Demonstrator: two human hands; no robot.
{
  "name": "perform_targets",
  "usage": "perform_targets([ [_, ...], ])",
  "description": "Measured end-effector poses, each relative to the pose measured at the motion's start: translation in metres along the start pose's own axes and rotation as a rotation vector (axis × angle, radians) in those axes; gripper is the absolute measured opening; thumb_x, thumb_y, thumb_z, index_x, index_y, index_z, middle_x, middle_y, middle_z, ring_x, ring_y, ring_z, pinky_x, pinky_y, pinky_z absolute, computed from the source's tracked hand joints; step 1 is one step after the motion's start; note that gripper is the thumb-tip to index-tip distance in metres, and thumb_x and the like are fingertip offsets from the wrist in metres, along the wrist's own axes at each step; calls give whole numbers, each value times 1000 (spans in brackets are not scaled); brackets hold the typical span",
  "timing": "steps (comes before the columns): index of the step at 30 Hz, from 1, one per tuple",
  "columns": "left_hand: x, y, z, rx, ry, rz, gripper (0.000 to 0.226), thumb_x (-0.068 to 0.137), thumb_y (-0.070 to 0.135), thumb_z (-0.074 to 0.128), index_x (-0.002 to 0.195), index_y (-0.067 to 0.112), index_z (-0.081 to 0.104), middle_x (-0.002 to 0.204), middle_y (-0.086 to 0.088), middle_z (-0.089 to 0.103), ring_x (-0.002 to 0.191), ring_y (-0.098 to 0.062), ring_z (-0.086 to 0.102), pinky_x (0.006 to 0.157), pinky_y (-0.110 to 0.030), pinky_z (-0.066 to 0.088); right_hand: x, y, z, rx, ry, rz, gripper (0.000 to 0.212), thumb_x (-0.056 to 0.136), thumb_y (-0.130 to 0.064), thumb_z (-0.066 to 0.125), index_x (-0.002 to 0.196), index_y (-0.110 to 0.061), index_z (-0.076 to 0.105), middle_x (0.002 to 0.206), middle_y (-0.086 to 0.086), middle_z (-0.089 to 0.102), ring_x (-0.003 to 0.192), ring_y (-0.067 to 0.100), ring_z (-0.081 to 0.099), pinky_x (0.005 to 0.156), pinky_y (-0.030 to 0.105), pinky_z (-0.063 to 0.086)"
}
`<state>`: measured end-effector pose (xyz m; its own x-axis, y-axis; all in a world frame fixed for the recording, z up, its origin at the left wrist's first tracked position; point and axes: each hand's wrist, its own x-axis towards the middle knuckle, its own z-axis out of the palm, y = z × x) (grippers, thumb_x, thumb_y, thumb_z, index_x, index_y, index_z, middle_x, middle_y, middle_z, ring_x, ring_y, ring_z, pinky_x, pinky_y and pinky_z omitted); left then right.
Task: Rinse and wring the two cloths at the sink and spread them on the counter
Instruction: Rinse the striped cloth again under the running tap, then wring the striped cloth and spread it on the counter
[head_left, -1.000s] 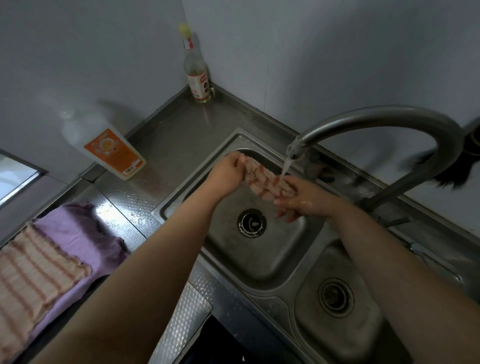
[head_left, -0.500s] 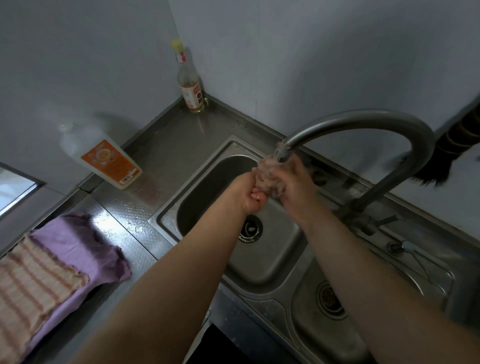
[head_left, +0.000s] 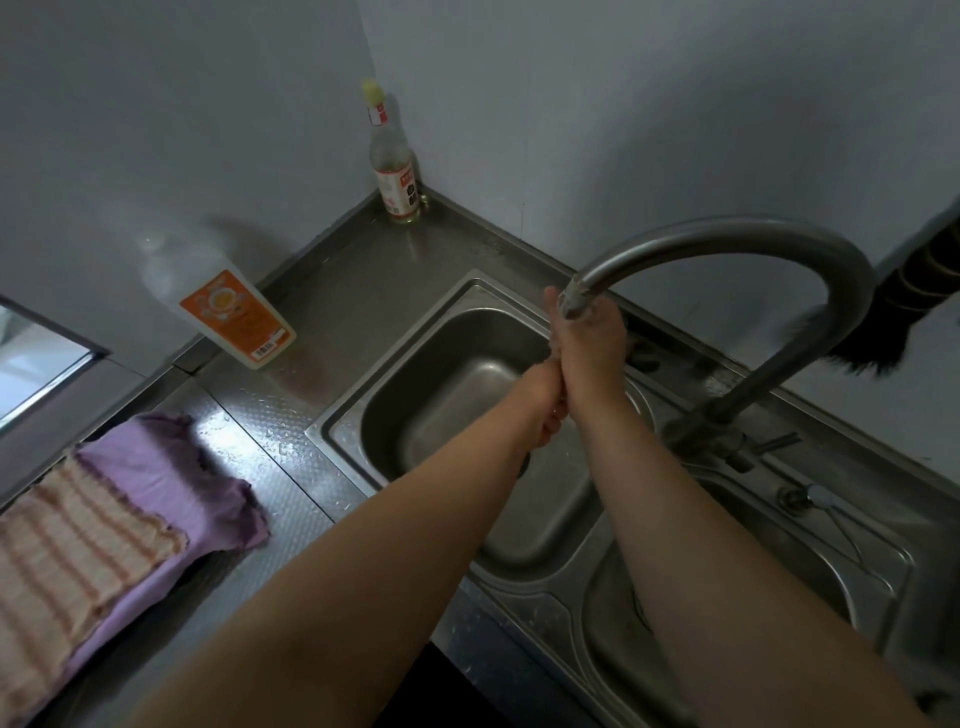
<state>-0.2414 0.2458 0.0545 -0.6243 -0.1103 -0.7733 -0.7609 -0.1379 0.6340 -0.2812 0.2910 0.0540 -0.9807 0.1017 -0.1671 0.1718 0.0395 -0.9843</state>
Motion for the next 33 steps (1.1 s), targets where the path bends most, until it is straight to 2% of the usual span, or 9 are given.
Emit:
perform_targets([
  [3, 0, -7, 1, -101, 48, 21, 51, 102, 45, 25, 61, 20, 42, 45, 4, 35, 33, -6, 25, 34, -14, 17, 4, -1, 9, -167, -14, -23, 29, 85, -43, 68, 79, -18, 56, 71, -8, 56, 63, 3, 54, 58, 7, 42],
  [6, -3, -12, -2, -169, 68, 35, 55, 100, 49, 27, 54, 22, 39, 40, 4, 33, 35, -8, 25, 37, -17, 18, 5, -1, 18, -70, -10, 18, 43, 87, -47, 63, 57, -21, 48, 54, -1, 52, 52, 17, 53, 57, 32, 47],
  [12, -9, -18, -11, -249, 61, 90, 38, 98, 29, 30, 62, 21, 38, 44, 3, 32, 33, -8, 24, 36, -15, 17, -1, -15, 17, 203, 48, 399, 37, 100, -24, 42, 66, -12, 45, 53, 5, 42, 32, 10, 37, 34, 20, 32],
  [16, -13, -24, -23, -343, 2, 86, 46, 98, 55, 39, 69, 20, 49, 47, 5, 35, 36, -7, 28, 35, -14, 20, -4, 4, -21, 481, -38, 573, 52, 97, -56, 37, 96, -8, 58, 76, 10, 64, 70, 20, 63, 76, 33, 53],
  [18, -20, -24, -30, -298, -45, 83, 40, 93, 56, 50, 78, 19, 58, 47, 7, 46, 37, -6, 40, 38, -15, 29, -9, 30, -46, 226, -78, 531, 58, 91, -62, 44, 111, -11, 61, 97, 12, 70, 88, 22, 68, 89, 37, 53],
  [23, -23, -28, -38, 39, 13, 166, 16, 91, 29, 64, 94, 13, 61, 70, -4, 61, 41, -6, 49, 44, -17, 41, -24, 59, -118, 53, 525, 305, 40, 89, -21, 66, 121, 0, 55, 114, 9, 63, 99, 16, 62, 77, 22, 53],
  [25, -24, -32, -39, 256, 67, 208, 25, 90, 26, 65, 107, 9, 61, 80, -7, 57, 57, -11, 50, 52, -22, 43, -20, 65, -150, -20, 719, 285, 56, 86, -16, 67, 135, -2, 43, 132, 13, 53, 115, 22, 58, 89, 27, 53],
  [29, -31, -34, -44, 437, 207, 329, 31, 88, 23, 65, 115, 10, 59, 99, -5, 62, 93, -22, 60, 81, -32, 48, -11, 61, -180, -160, 430, 432, 72, 92, -20, 58, 152, -14, 19, 150, 13, 37, 124, 26, 49, 95, 29, 44],
  [33, -42, -29, -52, 503, 317, 456, 14, 88, 22, 61, 99, 14, 59, 95, -5, 65, 92, -22, 62, 83, -36, 51, -21, 51, -184, -229, 276, 325, 81, 91, -16, 59, 154, -16, 7, 157, 10, 23, 141, 29, 29, 112, 35, 27],
])
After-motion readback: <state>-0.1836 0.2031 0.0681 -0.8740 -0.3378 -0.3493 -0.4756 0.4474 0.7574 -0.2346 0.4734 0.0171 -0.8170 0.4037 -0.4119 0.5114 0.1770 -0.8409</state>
